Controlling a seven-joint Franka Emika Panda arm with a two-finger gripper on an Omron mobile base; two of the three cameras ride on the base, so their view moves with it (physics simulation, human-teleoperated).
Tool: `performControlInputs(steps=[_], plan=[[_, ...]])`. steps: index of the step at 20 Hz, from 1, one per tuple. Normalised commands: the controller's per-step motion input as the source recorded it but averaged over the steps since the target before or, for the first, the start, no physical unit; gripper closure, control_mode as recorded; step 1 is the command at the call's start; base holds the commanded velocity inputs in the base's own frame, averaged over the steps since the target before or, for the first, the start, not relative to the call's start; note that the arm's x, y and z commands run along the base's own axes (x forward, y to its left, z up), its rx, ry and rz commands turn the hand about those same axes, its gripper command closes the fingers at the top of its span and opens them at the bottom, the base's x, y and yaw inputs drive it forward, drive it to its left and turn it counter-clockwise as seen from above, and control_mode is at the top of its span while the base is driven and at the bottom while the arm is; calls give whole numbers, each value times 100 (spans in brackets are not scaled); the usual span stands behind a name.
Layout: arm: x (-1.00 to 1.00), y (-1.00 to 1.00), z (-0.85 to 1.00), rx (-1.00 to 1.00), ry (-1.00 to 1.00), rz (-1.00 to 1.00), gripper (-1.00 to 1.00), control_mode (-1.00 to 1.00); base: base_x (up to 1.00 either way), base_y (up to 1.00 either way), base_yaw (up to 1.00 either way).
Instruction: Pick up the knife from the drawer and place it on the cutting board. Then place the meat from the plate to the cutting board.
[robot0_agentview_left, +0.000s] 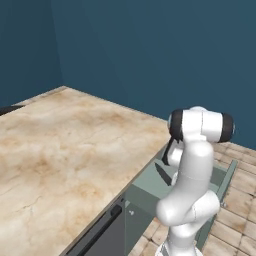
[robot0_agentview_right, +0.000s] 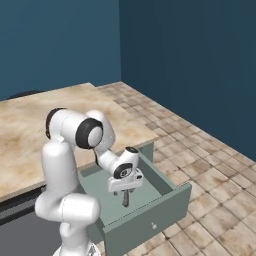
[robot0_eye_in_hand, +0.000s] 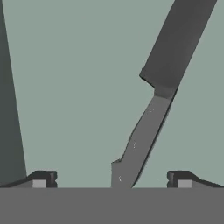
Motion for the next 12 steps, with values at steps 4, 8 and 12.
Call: performControlInputs(steps=[4,8,12], plan=[[20,0,-34,0,2,0,-100,-100,0,0,0],[2,0,-38,0,0,0,-100,-100,0,0,0],[0,0,-35,0,0,0,-100,-100,0,0,0]])
